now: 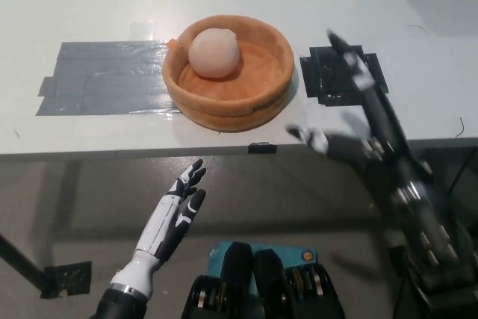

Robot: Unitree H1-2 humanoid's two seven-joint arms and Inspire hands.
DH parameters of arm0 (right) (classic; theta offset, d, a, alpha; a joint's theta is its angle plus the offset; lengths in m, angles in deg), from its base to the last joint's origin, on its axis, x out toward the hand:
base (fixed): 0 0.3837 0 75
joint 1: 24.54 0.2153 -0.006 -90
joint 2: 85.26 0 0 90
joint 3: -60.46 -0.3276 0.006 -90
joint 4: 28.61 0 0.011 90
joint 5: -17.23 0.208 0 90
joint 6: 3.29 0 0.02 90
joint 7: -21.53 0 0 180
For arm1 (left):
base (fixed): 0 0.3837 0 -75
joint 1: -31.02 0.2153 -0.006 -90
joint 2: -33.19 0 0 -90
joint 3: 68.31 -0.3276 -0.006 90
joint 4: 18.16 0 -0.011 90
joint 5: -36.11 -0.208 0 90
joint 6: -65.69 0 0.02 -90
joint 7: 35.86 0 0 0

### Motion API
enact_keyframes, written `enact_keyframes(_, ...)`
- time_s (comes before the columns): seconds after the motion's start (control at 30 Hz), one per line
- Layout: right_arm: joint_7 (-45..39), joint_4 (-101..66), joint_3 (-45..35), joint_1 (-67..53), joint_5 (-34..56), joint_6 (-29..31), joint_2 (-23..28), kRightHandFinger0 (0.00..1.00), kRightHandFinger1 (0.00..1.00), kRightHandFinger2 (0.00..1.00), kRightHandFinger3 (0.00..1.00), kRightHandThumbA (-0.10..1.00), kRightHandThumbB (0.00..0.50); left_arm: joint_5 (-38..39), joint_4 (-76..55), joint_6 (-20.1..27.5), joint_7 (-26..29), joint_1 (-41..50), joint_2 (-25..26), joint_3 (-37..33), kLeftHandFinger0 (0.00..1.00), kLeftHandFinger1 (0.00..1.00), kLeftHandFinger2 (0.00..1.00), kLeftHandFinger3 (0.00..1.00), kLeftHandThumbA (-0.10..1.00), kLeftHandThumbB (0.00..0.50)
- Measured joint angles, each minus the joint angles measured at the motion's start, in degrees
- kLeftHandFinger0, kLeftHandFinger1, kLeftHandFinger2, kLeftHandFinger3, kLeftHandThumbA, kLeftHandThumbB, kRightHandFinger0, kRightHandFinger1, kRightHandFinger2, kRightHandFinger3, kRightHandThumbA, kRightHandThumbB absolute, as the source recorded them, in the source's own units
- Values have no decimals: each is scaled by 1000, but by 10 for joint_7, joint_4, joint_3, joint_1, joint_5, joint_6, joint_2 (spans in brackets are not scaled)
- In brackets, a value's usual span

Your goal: A person hands a emotional support dumpling to the robot which it grabs with its right hand and places in the soft place kept infront of it in the centre of the desk

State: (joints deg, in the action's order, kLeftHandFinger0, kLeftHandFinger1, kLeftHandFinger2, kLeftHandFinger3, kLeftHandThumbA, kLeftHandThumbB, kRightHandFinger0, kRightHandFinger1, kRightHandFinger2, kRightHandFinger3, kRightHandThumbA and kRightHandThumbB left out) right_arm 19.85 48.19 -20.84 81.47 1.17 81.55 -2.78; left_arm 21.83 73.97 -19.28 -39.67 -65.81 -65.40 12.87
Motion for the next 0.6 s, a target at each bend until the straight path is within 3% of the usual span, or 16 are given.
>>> enact_keyframes(0.27,-2,48,3,-83,10,41,18,1000,1000,1000,1000,1000,379,0,-1,2,1,19,0,1,1000,1000,1000,1000,1000,192)
enact_keyframes(0.37,-5,79,11,-90,11,49,18,1000,1000,1000,1000,1000,373,0,-2,2,1,28,0,1,1000,1000,1000,1000,1000,144)
enact_keyframes(0.5,-16,129,22,-93,15,56,18,1000,1000,1000,1000,1000,360,2,-2,11,2,39,-1,4,1000,1000,1000,1000,1000,177)
enact_keyframes(0.6,-22,149,26,-93,15,62,18,1000,1000,1000,1000,1000,351,4,-2,18,5,41,-5,11,1000,1000,1000,1000,1000,162)
